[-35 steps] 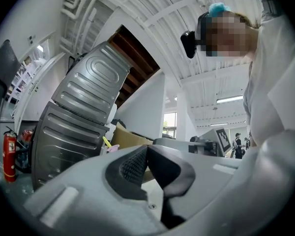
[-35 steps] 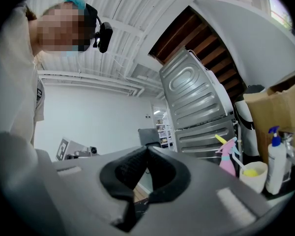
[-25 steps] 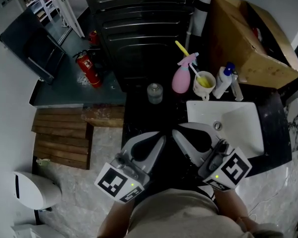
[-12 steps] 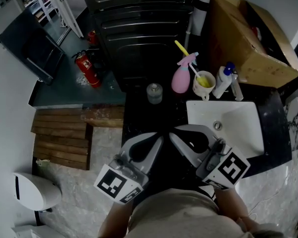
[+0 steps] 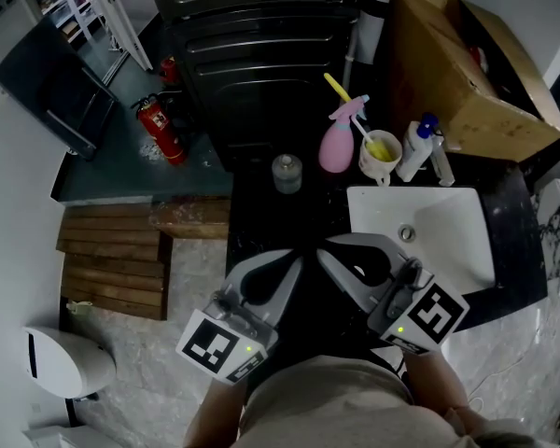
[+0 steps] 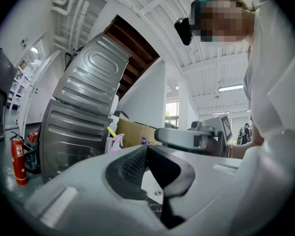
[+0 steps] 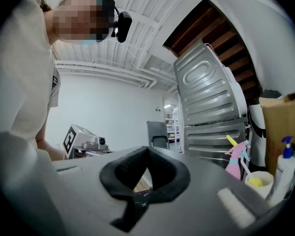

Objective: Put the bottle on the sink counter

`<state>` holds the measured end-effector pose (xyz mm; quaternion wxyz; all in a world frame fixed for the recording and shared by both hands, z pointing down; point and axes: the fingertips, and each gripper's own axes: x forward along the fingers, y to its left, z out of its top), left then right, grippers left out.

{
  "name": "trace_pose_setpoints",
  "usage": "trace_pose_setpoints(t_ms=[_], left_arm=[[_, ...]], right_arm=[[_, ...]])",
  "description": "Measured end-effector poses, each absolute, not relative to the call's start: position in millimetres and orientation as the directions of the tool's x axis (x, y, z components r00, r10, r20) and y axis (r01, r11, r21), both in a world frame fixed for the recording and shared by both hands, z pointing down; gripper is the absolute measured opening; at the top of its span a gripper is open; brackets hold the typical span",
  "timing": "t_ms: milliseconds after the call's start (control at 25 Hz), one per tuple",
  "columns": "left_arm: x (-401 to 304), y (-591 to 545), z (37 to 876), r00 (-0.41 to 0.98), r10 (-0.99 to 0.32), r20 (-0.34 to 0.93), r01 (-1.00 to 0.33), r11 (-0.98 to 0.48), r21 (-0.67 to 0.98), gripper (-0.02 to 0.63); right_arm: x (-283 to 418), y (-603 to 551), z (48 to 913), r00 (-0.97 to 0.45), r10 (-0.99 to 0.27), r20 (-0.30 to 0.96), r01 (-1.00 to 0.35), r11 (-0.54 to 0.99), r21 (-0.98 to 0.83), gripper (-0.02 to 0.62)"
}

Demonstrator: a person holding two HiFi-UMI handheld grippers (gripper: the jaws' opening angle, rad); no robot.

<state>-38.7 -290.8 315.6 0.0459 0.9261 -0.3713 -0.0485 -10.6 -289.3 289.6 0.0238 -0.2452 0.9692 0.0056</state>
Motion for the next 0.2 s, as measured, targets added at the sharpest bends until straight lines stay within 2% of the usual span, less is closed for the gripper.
trace_pose_setpoints(t_ms=[200], left_arm=[[-43.8,-289.9,307.0,0.695,-0.711,-0.102,-0.702,-0.703,0.113,0.006]], right_arm=[[-11.9,-287.2,291.1,-0.888,-0.456,-0.050,-0.456,0.890,-0.011,0.003]])
